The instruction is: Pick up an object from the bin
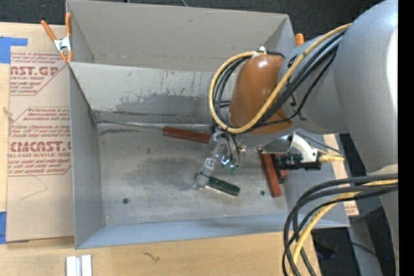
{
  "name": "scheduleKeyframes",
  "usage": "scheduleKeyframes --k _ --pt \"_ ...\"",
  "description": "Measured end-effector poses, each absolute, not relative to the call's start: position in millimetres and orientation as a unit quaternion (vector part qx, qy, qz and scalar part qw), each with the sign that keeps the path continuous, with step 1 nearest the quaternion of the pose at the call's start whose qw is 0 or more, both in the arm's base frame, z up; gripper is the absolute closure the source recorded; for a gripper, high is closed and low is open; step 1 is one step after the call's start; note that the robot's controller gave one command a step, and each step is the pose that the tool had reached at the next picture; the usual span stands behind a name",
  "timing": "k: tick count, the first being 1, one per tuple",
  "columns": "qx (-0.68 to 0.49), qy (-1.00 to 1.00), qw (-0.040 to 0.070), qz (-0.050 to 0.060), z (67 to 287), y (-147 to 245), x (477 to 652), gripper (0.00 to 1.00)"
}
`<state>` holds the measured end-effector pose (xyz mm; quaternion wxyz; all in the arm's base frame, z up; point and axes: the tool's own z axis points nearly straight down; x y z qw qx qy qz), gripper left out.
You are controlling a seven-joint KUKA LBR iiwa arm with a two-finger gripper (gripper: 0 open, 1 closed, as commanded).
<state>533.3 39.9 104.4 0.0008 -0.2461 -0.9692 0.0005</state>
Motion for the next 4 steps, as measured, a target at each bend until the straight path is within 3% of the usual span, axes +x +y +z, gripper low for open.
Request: scheduleKeyframes --k 1,2,3,4 --pt "-0.294 -0.956 0.003 0.002 68 16 494.1 0.00" --pt "-0.294 -0.956 0.001 0.000 67 16 493.9 0.00" --pt "-0.294 -0.956 0.000 0.000 68 17 494.5 1.00" --pt "-0.293 -0.956 -0.004 -0.001 188 17 496.0 1.00"
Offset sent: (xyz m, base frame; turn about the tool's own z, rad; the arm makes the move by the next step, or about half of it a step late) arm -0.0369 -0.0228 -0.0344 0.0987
